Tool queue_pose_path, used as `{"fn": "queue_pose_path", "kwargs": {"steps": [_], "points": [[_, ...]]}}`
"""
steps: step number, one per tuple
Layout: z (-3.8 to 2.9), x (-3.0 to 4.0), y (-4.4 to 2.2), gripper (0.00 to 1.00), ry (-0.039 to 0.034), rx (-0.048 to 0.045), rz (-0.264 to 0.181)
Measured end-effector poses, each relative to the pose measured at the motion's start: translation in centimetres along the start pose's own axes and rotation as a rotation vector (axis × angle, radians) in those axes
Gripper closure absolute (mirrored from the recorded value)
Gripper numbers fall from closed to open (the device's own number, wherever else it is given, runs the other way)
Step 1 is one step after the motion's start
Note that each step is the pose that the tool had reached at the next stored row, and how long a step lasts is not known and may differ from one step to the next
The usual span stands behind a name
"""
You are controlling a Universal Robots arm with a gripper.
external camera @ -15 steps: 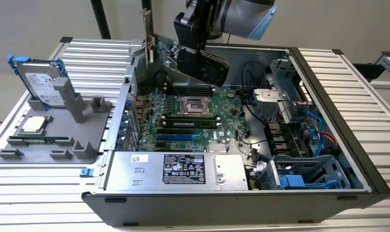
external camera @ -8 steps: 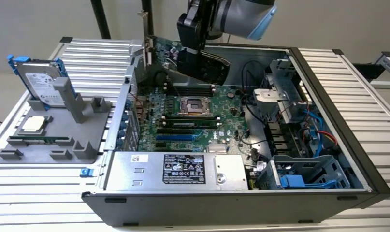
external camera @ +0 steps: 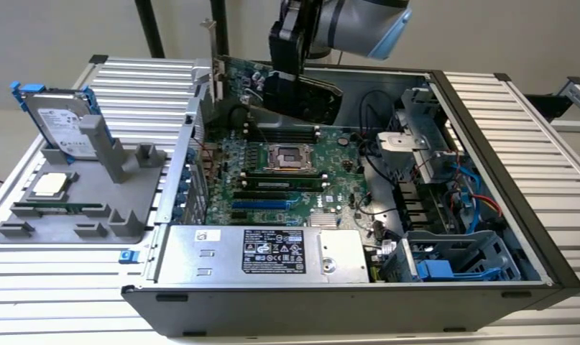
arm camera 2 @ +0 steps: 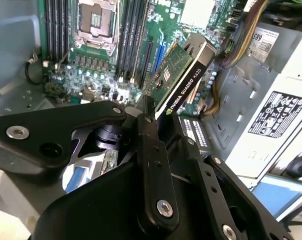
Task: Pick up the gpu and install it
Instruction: 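Insert the gpu into the slot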
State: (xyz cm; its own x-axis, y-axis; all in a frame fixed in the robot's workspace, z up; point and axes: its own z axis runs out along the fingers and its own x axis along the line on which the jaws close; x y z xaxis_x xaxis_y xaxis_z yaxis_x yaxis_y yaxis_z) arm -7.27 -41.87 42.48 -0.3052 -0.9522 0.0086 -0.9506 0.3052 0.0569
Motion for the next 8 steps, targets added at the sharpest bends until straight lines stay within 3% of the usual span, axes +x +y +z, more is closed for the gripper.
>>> {"fn": "queue_pose_path", "kwargs": {"steps": [8], "points": [[-0.01,0.0,0.0,1.0,0.0052,0.0008,-0.091]]}}
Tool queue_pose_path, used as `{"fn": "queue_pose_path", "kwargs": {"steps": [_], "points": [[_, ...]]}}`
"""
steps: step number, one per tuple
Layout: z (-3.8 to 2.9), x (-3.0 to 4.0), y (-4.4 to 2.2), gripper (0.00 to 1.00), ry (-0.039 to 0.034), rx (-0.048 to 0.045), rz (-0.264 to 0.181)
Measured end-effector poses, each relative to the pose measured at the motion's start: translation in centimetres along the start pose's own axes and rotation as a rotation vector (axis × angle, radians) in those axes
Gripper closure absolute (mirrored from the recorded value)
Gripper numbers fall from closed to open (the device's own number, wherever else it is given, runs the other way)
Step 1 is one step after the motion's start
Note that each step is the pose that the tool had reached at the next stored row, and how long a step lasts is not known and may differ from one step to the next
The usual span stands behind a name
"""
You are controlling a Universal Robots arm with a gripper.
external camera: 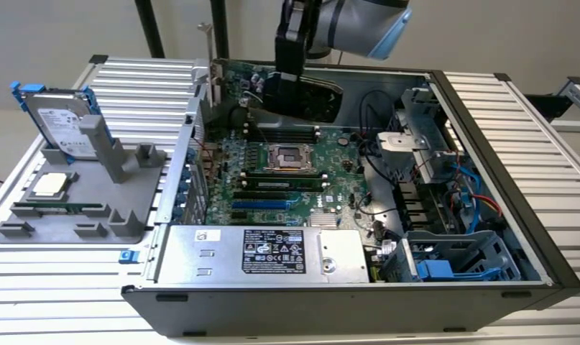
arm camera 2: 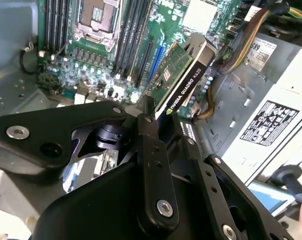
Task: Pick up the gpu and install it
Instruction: 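Insert the gpu into the slot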
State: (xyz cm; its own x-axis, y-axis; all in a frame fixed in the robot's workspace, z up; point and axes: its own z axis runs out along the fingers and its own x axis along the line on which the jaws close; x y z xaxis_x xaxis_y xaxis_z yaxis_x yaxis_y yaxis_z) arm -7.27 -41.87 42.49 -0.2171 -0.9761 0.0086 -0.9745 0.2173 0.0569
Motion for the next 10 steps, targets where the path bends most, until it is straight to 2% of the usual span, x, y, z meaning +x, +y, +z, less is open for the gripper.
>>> {"fn": "queue_pose_path", "kwargs": {"steps": [10], "points": [[-0.03,0.0,0.0,1.0,0.0064,0.0009,-0.113]]}}
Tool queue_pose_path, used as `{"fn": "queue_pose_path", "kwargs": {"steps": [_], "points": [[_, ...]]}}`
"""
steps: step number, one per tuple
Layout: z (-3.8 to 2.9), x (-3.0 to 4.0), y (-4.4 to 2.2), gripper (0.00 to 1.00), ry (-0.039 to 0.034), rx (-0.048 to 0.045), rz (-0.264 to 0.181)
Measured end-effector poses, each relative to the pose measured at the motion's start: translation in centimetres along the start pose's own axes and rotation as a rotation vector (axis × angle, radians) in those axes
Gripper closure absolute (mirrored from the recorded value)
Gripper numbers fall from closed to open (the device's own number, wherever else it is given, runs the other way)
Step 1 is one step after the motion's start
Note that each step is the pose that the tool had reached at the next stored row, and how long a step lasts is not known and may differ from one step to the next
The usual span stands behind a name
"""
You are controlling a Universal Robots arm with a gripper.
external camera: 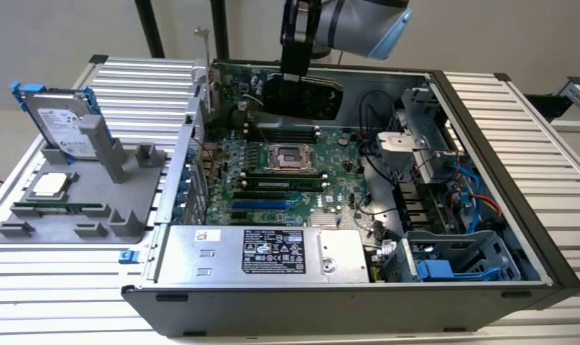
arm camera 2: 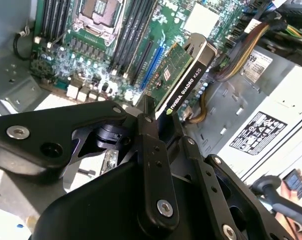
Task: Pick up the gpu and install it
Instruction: 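Insert the gpu into the slot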
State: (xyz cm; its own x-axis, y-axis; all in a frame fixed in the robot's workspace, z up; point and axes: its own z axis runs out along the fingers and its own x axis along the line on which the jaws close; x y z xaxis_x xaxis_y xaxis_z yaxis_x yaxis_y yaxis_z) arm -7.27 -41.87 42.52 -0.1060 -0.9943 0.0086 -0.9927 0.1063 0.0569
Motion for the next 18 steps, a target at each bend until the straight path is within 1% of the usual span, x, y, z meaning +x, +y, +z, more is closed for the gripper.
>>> {"fn": "queue_pose_path", "kwargs": {"steps": [4,6,9,11,13,18], "points": [[0.0,0.0,0.0,1.0,0.0012,0.0,-0.006],[0.0,0.0,0.0,1.0,0.0007,0.0068,-0.006],[0.06,0.0,0.0,1.0,-0.0011,0.0212,-0.007],[0.09,0.0,-0.01,1.0,-0.0014,0.0261,-0.007],[0.21,0.0,-0.01,1.0,-0.0018,0.029,-0.007],[0.57,-0.01,-0.03,1.0,-0.0036,0.0464,-0.007]]}}
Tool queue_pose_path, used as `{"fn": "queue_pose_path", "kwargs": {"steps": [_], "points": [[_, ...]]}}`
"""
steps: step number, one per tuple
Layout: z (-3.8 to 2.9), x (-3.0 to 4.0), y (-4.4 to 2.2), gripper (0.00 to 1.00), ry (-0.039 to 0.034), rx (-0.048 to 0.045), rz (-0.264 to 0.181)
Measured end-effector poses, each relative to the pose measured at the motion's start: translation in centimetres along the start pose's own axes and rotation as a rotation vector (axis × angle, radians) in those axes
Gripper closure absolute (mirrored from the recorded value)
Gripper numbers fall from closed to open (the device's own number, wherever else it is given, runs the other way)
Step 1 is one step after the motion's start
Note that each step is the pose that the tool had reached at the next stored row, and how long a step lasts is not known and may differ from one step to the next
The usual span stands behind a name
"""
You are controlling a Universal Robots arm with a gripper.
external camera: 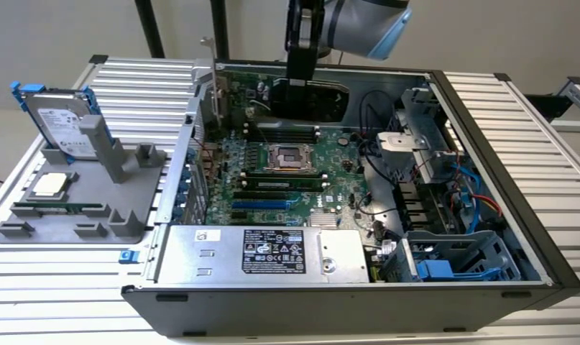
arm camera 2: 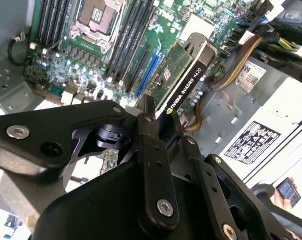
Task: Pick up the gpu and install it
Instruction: 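Insert the gpu into the slot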
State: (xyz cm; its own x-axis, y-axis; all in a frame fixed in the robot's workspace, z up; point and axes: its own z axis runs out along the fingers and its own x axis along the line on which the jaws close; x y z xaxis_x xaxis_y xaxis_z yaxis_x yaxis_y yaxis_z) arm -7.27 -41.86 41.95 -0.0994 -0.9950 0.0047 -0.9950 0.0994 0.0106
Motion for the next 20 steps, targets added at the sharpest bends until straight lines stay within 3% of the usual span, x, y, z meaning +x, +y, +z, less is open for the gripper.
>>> {"fn": "queue_pose_path", "kwargs": {"steps": [6,20], "points": [[0.38,-0.01,-0.01,1.0,-0.001,0.012,-0.001],[0.88,-0.06,-0.01,1.0,0.0009,0.0133,-0.003]]}}
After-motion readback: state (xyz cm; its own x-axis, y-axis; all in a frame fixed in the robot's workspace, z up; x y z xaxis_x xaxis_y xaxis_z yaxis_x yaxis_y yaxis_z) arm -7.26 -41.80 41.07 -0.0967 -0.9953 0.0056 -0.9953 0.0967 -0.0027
